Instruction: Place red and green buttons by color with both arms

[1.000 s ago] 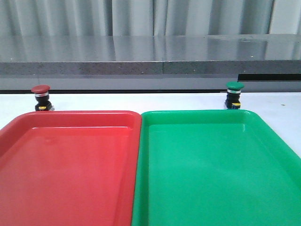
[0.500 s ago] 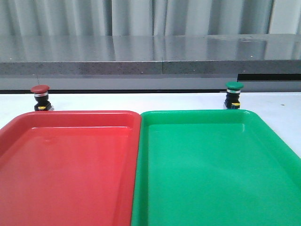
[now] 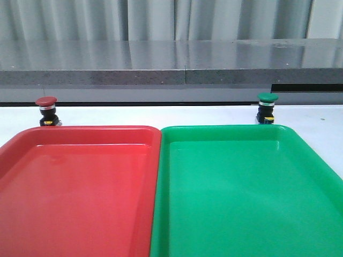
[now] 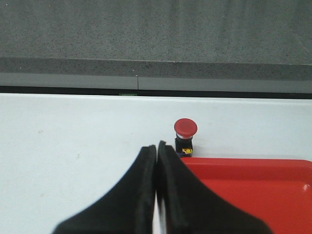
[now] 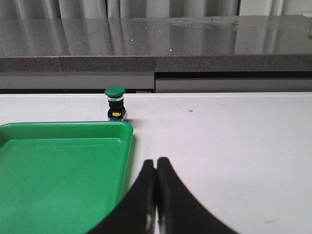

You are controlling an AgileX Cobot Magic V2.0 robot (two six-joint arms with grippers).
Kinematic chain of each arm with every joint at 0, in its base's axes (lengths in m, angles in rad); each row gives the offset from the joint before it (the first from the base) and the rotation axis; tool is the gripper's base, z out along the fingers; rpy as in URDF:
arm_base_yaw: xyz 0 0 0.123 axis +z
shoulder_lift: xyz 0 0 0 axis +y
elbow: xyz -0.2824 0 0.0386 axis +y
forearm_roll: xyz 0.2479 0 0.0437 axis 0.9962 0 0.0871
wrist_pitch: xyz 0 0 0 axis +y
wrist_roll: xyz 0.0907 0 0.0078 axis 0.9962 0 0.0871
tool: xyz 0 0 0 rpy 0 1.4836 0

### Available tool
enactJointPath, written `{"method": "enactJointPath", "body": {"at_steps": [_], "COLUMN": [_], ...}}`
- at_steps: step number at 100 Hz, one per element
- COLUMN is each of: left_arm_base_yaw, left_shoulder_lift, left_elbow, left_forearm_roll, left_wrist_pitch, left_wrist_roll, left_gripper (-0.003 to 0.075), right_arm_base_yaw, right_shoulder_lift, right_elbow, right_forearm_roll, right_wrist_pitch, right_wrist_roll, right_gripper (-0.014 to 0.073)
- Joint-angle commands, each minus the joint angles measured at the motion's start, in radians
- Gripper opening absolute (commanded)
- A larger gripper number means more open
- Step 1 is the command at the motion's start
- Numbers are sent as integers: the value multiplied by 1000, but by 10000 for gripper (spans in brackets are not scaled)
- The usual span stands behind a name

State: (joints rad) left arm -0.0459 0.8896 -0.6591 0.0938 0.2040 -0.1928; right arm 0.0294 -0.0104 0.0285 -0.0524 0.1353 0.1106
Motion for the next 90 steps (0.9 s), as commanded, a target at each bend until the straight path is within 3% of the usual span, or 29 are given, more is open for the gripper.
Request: {"method": "enactJointPath", "body": {"at_steps": [1,41,50,62,69,76,90], "left_arm_base_yaw": [2,-70,-100,-124,-126,-126,-112], "left_shoulder_lift": [106,471,536,601,634,663,723], "left_elbow": [-122,-413,-458,-490,-492,-492,-505], "left_forearm_roll": [-17,-16,1,32,20,-24,-52], "left_wrist_pitch": [-64,-67,-67,-87,-153,-195,-213], "left_wrist_roll": [-8,12,43,56,52,50,50], "left_gripper": [-19,10,123,400,521,572,566], "right_arm_base_yaw": [-7,-7,-7,-7,-7,-7,-7], "right_shoulder_lift": [-20,-20,-20,-20,-20,-20,-20], "right_elbow": [-15,-15,-15,-15,-15,-15,-15], "right_forearm_roll": [-11,-11,-11,-11,-11,-11,-11], "right_wrist_pitch": [-88,-88,-88,-88,-88,-88,-88], "right_wrist_roll": [-10,-10,-10,-10,-10,-10,-10], "right_gripper": [-68,-68,-68,-68,-68,-68,-68]}}
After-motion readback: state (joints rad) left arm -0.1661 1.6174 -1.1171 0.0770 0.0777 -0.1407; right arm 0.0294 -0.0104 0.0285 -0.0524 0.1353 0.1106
